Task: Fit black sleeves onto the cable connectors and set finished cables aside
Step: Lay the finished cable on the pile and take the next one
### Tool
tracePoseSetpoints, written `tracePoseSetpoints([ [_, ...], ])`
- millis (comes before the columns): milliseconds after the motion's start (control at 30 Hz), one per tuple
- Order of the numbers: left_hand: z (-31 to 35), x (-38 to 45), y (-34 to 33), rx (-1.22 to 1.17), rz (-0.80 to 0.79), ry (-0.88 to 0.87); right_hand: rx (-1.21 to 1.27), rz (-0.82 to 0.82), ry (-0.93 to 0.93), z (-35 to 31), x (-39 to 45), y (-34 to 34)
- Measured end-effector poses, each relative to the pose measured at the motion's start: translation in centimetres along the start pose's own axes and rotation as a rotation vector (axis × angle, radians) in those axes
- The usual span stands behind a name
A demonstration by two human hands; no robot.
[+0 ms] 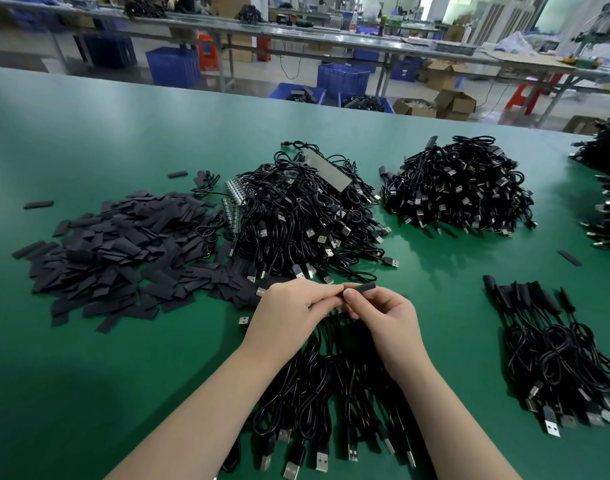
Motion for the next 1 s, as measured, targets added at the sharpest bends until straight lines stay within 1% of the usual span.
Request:
tracePoseSetpoints([
  [133,0.5,0.0,0.1,0.017,0.011,-0.032,0.014,-0.012,0.003,0.0,0.1,-0.1],
  [333,0.0,0.0,0.1,0.049,-0.002,-0.009,0.012,-0.02,0.004,0.1,0.1,-0.2],
  [467,0.2,0.0,0.0,0.083,-0.015,-0.012,0.002,0.019,-0.004,0.4,0.1,0.0],
  [600,0.4,0.0,0.2,0.114,0.018,0.007,0.024,0.036,-0.027,0.8,0.2,0.4],
  [700,0.6,-0.1,0.2,0.132,0.017,-0.011,-0.057,0.01,-0.02,0.7,0.3,0.1],
  [900,1.4,0.1,-0.1,0.239,0.013,-0.059,-0.032,0.039,0.004,0.6,0.1,0.4],
  [1000,1.6,0.0,-0.2,0.238,0.032,-0.085,-0.046,0.024,0.01,0.4,0.1,0.2],
])
Point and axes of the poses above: each hand's wrist, its own x-axis towards the middle knuckle, its own y-axis out of the back of the hand, z = x × y, the point moved 9 cm from there along x, towards the middle knuckle, and after that the axes turned 15 degrees about -z, right-handed, at the moved point
